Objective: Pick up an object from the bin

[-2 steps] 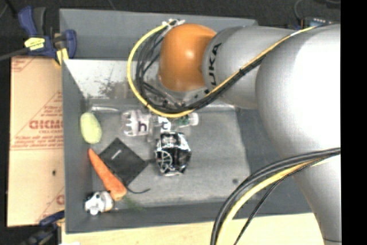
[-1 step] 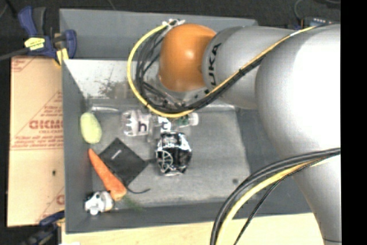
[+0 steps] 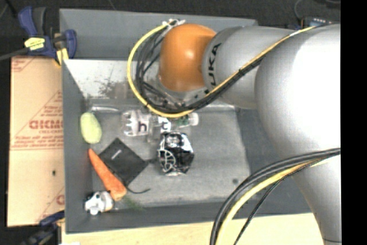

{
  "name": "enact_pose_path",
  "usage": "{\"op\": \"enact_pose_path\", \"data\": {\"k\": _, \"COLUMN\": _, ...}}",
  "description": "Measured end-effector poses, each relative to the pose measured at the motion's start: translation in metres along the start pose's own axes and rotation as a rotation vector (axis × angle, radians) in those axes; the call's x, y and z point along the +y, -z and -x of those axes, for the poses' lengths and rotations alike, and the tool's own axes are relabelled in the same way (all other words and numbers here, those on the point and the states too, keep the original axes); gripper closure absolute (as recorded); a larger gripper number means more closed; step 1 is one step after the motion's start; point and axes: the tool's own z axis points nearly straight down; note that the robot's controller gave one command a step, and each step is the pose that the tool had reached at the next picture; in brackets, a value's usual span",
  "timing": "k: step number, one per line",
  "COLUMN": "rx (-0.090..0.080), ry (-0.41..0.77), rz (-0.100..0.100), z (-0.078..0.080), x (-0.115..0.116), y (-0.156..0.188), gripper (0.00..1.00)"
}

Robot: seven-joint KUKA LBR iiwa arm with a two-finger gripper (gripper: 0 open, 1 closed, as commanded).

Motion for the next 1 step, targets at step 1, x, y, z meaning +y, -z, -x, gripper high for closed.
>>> {"op": "enact_pose_path", "data": {"k": 1, "rx": 0.0, "ry": -0.001, "rz": 0.0, "z": 0.0, "x": 0.0, "y": 0.0, "gripper": 1.0}}
